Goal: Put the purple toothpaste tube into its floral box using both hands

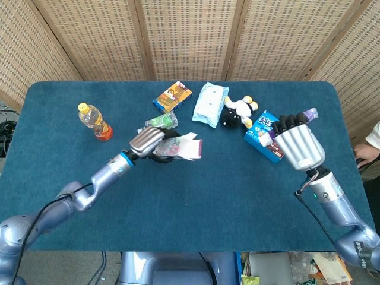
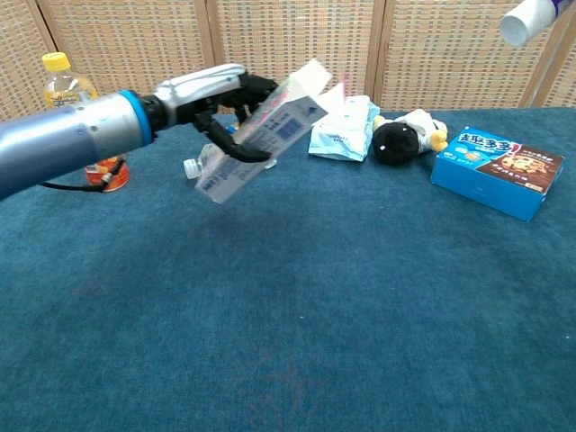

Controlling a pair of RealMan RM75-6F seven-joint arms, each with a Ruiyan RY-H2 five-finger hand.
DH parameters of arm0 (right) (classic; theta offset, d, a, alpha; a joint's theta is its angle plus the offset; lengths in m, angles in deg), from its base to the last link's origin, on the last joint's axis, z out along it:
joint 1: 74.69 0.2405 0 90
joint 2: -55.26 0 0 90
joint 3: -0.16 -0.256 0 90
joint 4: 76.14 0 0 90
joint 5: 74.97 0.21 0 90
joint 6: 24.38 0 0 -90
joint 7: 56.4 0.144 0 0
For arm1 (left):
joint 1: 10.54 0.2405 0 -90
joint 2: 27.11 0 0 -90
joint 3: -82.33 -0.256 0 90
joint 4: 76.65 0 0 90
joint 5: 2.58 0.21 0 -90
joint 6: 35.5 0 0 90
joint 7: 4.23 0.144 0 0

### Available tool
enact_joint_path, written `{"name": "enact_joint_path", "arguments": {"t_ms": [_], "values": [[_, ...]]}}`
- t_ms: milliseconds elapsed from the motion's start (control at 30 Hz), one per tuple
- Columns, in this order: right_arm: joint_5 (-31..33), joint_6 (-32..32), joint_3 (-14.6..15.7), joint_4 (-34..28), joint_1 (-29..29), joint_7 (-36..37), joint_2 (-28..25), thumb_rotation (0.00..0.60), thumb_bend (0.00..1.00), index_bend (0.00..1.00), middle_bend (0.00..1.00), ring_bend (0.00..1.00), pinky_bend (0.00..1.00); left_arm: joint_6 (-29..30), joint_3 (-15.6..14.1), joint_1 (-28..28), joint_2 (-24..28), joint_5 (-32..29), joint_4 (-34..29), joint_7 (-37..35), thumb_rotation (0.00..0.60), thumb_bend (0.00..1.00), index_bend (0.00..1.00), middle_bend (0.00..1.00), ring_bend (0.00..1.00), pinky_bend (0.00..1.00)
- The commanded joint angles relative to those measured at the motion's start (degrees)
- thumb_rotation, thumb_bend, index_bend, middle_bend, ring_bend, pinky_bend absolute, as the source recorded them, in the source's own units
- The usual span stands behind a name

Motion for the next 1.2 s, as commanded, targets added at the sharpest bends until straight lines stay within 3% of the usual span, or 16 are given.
{"name": "enact_joint_path", "arguments": {"t_ms": [33,700,1200], "values": [[-1.9,0.2,0.0,1.0,1.1,-1.5,0.2,0.600,0.59,0.69,0.65,0.55,0.55,-2.4,2.0,-1.9,-2.1,-2.0,-1.2,-1.9,0.600,0.39,0.58,0.54,0.49,0.55],[-12.8,0.0,0.3,4.7,5.5,-8.2,1.5,0.600,0.63,0.69,0.66,0.55,0.56,-16.4,9.7,-13.7,-5.5,-8.5,-3.0,0.5,0.600,0.39,0.58,0.54,0.49,0.55],[-17.1,1.4,1.8,8.9,6.4,-12.8,3.2,0.600,0.71,0.69,0.65,0.55,0.56,-21.0,13.3,-16.0,-5.7,-13.2,-5.4,-1.4,0.600,0.39,0.58,0.54,0.49,0.55]]}}
